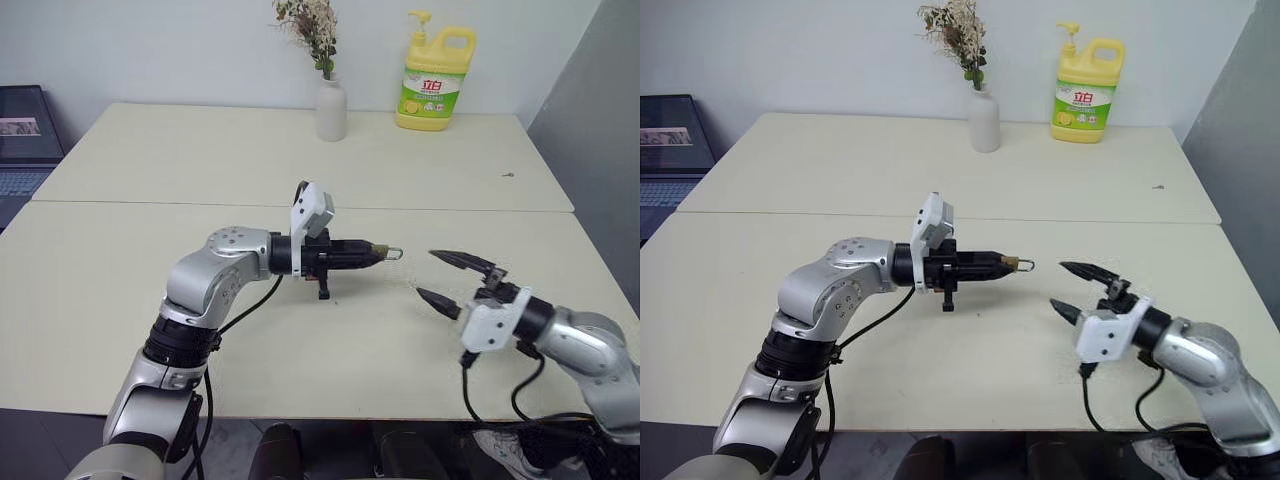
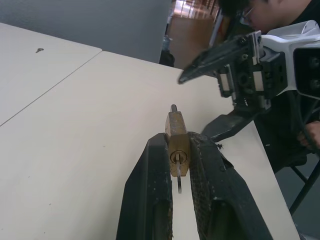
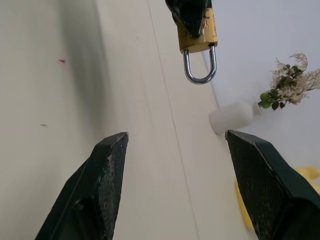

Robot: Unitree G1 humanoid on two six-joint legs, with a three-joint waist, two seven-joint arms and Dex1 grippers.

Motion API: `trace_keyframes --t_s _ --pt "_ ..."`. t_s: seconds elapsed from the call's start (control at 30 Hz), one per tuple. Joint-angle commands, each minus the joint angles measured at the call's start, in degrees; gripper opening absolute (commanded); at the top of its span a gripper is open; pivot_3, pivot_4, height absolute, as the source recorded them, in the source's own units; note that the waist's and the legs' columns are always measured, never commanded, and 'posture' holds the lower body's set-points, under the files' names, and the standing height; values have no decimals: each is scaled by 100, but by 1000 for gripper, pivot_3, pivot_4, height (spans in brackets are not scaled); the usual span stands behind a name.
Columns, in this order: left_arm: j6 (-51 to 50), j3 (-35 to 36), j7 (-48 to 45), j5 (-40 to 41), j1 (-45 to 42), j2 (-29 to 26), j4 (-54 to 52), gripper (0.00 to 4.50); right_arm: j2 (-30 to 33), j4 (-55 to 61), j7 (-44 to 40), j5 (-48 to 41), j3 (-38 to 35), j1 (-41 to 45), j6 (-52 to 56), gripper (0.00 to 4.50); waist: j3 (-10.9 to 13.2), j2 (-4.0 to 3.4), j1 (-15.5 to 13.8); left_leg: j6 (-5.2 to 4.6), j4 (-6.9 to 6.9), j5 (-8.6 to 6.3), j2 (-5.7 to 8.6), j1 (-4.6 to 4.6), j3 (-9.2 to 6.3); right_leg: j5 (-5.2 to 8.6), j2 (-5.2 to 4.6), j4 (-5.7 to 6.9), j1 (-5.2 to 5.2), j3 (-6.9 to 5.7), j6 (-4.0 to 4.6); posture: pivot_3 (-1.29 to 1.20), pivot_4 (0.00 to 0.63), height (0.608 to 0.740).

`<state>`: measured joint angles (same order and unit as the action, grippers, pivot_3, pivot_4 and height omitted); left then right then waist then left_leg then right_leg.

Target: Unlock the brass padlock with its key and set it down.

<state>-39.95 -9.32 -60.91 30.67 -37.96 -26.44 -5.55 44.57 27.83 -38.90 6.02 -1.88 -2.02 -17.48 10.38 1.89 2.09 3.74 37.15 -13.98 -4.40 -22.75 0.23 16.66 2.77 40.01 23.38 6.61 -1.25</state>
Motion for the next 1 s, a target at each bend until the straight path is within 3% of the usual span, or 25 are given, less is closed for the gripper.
trace_keyframes --t_s 0.03,0.3,1.0 --pt "81 103 -232 143 -151 -58 -32 161 -57 591 -151 -607 41 177 37 2740 0 -1 33 0 0 0 0 4 -1 0 0 3 -3 0 -1 0 150 740" --pt "76 66 -452 170 -207 -97 -68 161 -251 637 -321 -840 469 729 490 0 0 -1 11 0 4 0 0 12 -5 12 1 2 -16 -3 -28 0 150 740" --pt "-47 59 -631 325 15 -309 -490 161 -391 -86 -609 -764 715 1447 557 0 0 -1 -11 0 4 0 0 11 -5 10 1 -1 -14 -3 -24 0 150 740"
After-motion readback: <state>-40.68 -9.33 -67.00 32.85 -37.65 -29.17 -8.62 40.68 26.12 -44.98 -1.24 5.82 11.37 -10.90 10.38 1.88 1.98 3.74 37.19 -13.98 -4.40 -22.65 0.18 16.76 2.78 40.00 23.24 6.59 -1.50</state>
